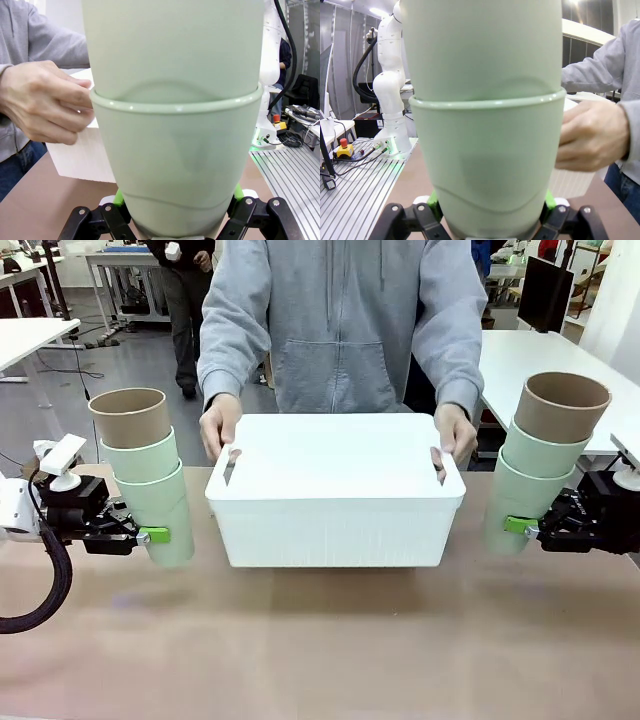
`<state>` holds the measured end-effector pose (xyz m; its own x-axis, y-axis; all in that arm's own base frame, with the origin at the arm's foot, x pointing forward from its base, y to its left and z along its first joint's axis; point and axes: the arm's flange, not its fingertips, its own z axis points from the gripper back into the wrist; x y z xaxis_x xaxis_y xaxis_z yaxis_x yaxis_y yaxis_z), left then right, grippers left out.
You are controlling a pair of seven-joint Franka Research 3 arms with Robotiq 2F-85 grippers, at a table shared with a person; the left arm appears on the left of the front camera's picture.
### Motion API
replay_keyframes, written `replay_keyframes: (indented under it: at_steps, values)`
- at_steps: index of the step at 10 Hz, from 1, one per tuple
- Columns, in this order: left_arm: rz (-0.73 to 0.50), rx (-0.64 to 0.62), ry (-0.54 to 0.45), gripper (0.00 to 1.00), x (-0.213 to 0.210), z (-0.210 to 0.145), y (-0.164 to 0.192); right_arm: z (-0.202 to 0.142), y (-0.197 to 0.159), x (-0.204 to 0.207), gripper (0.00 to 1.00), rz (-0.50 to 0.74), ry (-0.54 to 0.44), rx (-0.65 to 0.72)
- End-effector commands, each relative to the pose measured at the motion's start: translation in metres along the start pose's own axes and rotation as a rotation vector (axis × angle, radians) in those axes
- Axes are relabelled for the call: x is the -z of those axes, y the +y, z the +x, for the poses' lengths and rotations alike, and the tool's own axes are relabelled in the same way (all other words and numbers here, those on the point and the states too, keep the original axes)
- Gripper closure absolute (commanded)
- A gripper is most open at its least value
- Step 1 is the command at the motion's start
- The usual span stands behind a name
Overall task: Stack the cups and store them in the basket.
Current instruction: Place the stack of Reusable plastic cups into the Pantry Basket.
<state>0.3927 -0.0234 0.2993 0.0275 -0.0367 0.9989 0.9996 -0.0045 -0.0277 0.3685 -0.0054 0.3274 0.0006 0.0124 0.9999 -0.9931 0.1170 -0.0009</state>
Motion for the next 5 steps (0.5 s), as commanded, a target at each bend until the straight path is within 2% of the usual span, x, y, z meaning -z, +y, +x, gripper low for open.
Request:
replay_keyframes:
  at_steps: [1,5]
  values:
    - [-0.009,0.006,0.000,0.15,0.0004,0.0042,0.0004,0.0061,-0.0015,0.0010,0.17,-0.011,-0.009,-0.015]
    - [-0.009,0.006,0.000,0.15,0.0004,0.0042,0.0004,0.0061,-0.0015,0.0010,0.17,-0.011,-0.009,-0.015]
